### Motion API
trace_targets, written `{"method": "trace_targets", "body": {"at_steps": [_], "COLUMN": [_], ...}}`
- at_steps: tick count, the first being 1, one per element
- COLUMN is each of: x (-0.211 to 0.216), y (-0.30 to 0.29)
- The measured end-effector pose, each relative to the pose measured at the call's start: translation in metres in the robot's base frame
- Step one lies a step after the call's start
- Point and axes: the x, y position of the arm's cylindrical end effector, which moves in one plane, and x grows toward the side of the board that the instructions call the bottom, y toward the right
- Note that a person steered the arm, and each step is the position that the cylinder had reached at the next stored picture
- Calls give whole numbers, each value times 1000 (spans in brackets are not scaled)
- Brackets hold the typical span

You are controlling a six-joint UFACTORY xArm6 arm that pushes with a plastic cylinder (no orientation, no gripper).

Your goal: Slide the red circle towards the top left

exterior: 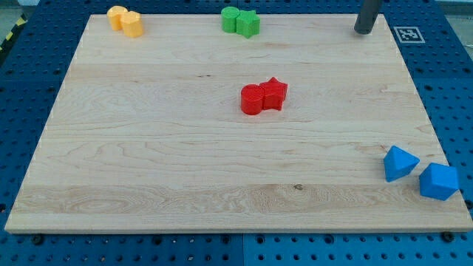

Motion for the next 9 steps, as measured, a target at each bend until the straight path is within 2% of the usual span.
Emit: {"method": "trace_targets", "body": {"at_steps": [1, 3, 4, 5, 8, 9], "x": [3, 163, 217, 221, 180, 179], "y": [-1, -55, -82, -110, -236, -266]}}
